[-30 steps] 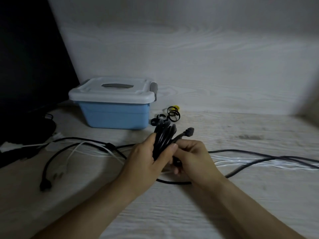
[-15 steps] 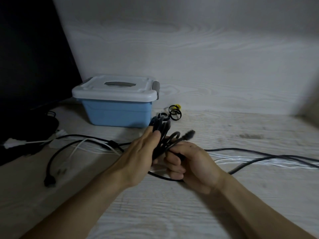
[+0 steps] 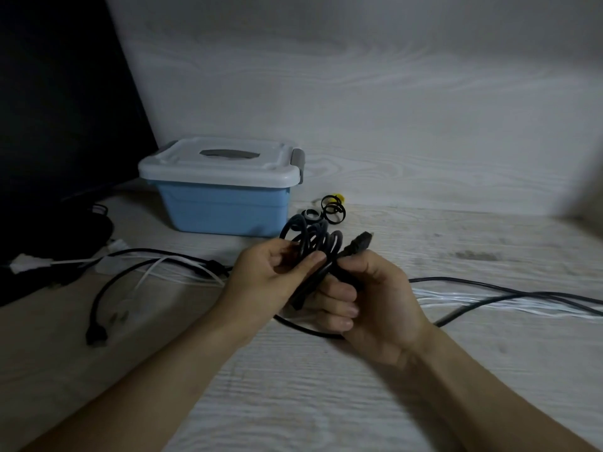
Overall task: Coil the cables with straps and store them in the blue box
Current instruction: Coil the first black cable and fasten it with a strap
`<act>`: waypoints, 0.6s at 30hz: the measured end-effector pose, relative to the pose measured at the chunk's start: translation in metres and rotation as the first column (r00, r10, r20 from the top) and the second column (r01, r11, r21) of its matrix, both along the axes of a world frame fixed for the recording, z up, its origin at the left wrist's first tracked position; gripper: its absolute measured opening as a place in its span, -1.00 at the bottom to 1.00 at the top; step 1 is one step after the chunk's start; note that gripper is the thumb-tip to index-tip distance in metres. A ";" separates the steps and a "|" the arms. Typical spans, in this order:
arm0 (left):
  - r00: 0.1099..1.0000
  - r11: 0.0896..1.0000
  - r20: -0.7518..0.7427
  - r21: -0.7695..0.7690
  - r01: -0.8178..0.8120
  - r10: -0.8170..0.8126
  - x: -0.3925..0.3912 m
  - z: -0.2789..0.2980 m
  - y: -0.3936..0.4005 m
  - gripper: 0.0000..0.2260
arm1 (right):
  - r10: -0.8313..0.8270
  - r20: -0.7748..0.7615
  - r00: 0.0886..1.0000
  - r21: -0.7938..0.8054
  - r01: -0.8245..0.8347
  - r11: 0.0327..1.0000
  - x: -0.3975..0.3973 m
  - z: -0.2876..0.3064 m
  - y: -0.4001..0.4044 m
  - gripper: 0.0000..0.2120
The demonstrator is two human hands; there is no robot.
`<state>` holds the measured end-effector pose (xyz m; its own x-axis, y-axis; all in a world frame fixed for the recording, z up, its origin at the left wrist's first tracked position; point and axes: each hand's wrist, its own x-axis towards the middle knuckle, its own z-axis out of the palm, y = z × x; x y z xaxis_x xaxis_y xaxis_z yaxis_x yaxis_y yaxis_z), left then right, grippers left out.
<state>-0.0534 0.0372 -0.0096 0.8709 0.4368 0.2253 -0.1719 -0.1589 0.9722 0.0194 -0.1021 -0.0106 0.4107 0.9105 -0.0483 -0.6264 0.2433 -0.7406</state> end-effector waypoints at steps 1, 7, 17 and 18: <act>1.000 0.999 -0.004 -0.041 -0.006 0.006 0.000 0.000 0.000 -0.59 | -0.015 0.008 1.000 -0.007 0.015 1.000 -0.001 0.001 0.000 -0.72; 0.994 0.979 0.107 0.206 0.000 -0.023 -0.006 0.003 -0.009 -0.81 | -0.252 0.092 0.963 -0.140 0.263 0.954 -0.005 0.005 0.005 -0.69; 0.980 0.774 0.150 0.633 0.008 -0.132 -0.010 0.006 -0.014 -0.85 | -0.236 0.498 0.834 -0.390 0.459 0.799 -0.001 0.016 -0.007 -0.28; 0.980 0.759 0.152 0.651 -0.003 -0.127 -0.010 0.007 -0.014 -0.87 | -0.247 0.542 0.803 -0.376 0.495 0.783 0.000 0.016 -0.008 -0.29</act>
<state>-0.0634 0.0232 -0.0030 0.8078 0.0774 0.5844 -0.3607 -0.7192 0.5939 0.0192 -0.1097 0.0050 0.7964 0.5843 -0.1561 -0.1370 -0.0771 -0.9876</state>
